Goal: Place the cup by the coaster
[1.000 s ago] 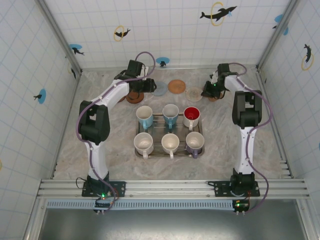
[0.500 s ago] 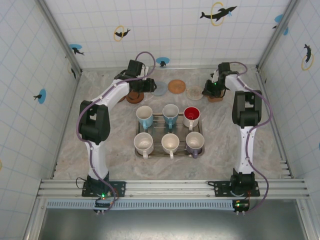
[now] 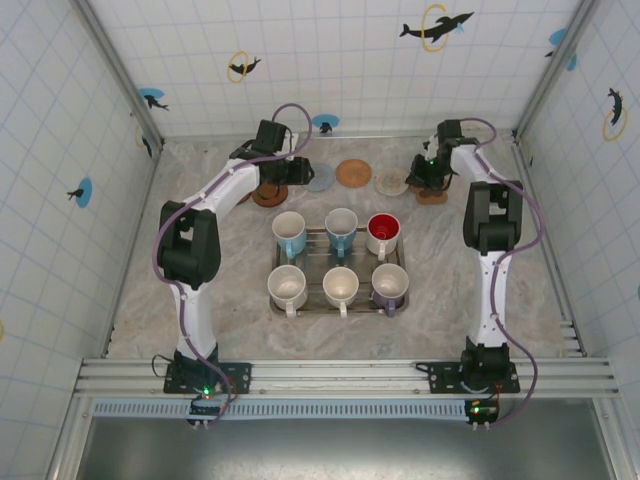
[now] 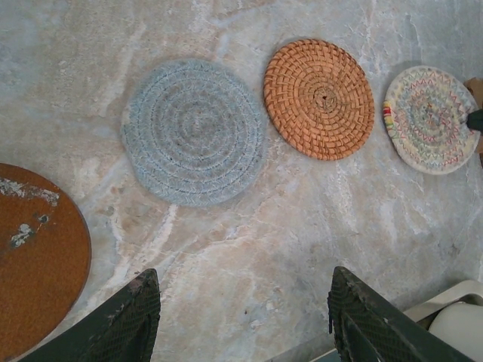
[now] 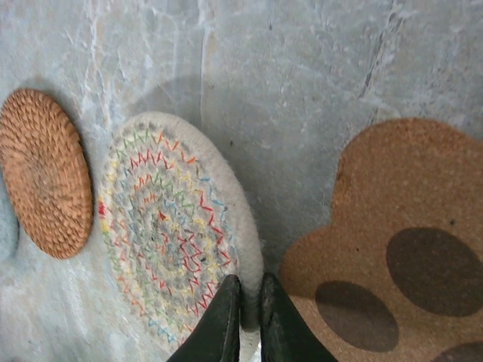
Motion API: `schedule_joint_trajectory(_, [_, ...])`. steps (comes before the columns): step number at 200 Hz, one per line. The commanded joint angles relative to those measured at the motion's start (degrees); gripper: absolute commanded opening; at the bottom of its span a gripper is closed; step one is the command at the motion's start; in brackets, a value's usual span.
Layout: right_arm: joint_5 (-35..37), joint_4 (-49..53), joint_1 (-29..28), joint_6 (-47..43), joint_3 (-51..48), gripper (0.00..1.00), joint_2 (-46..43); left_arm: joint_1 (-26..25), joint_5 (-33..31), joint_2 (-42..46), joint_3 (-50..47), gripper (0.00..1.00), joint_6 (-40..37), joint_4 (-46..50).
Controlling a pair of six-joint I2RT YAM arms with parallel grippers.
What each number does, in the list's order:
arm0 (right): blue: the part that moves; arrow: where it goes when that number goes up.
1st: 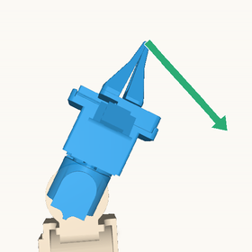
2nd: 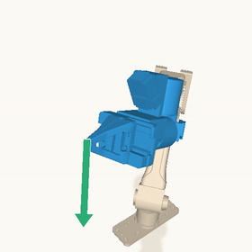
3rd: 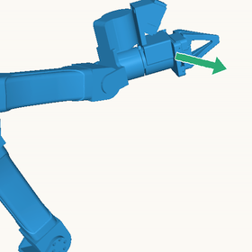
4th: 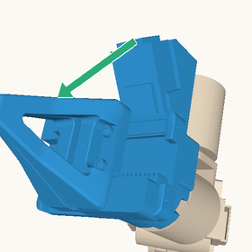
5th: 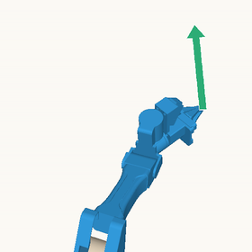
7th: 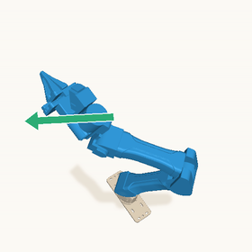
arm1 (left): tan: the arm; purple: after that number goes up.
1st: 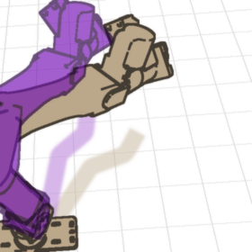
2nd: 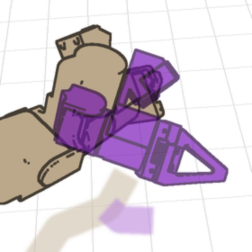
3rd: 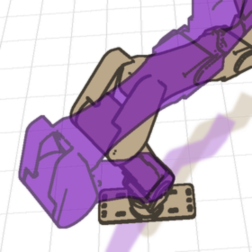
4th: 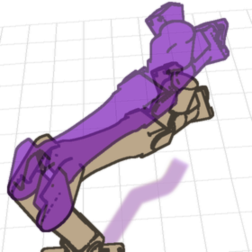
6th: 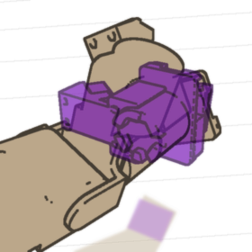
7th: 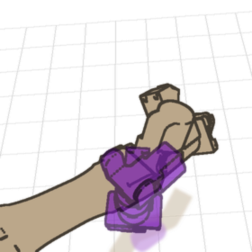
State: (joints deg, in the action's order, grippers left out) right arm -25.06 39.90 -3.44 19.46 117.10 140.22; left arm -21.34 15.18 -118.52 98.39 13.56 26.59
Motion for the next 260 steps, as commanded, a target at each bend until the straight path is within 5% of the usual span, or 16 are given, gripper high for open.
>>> schedule_joint_trajectory(1, [0.6, 2.4, -0.6, -0.5, 3.0, 0.16, 2.0, -0.2, -0.4, -0.2, 1.8, 0.6, 0.1, 1.0])
schedule_joint_trajectory(137, [4.6, 8.0, -1.9, -2.7, 7.8, 0.3, 0.2, -0.3, -0.2, -0.1, 2.3, 0.6, -0.3, 0.8])
schedule_joint_trajectory(203, [5.6, 9.7, -4.9, -3.1, 13.3, 0.31, -1.7, -0.2, -0.1, -4.9, 11.0, 0.58, -1.7, 3.0])
schedule_joint_trajectory(260, [2.6, 5.6, -9.2, -0.7, 18.1, 0.08, 1.8, -0.3, 1.4, -12.6, 20.7, 0.52, -2.0, 4.0])
